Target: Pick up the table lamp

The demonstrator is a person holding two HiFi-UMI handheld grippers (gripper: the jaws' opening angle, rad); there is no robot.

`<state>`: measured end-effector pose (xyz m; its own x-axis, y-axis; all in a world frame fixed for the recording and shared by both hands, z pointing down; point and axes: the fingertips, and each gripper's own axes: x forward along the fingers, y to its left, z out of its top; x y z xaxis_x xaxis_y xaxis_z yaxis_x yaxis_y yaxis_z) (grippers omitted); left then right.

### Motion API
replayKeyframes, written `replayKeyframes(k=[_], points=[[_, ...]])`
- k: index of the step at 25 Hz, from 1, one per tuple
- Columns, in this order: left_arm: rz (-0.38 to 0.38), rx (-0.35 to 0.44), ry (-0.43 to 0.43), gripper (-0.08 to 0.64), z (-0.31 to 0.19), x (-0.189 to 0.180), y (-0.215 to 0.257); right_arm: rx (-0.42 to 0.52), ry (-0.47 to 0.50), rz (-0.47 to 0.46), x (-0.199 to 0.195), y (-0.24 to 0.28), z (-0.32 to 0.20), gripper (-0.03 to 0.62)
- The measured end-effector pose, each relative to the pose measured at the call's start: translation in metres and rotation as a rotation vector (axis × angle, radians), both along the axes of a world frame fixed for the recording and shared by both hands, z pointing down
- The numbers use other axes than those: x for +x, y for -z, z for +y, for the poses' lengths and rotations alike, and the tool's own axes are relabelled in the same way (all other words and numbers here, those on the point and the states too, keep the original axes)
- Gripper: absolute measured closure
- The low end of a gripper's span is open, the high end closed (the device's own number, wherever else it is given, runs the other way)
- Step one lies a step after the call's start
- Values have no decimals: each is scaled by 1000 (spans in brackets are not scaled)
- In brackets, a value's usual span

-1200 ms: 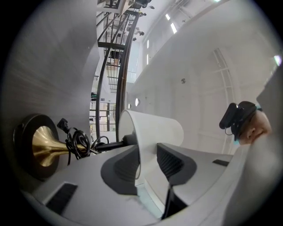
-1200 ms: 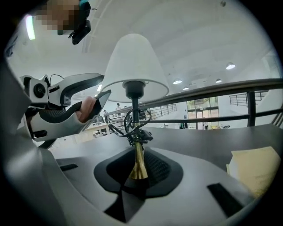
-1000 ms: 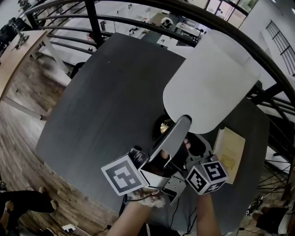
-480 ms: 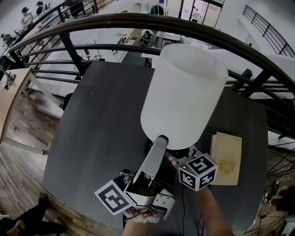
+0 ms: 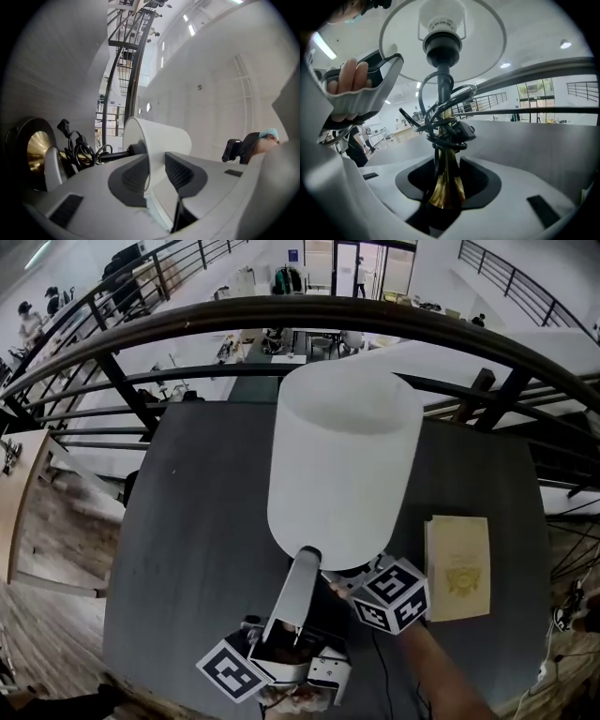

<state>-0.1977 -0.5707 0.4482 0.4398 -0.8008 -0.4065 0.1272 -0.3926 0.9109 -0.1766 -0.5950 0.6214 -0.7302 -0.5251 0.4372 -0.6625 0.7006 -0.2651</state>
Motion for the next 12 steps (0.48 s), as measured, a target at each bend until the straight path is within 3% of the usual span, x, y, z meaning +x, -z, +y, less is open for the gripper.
replayKeyframes(k=[12], points=[[37, 6, -23, 442, -2, 0, 1, 10, -12, -4, 0, 3, -2, 434]])
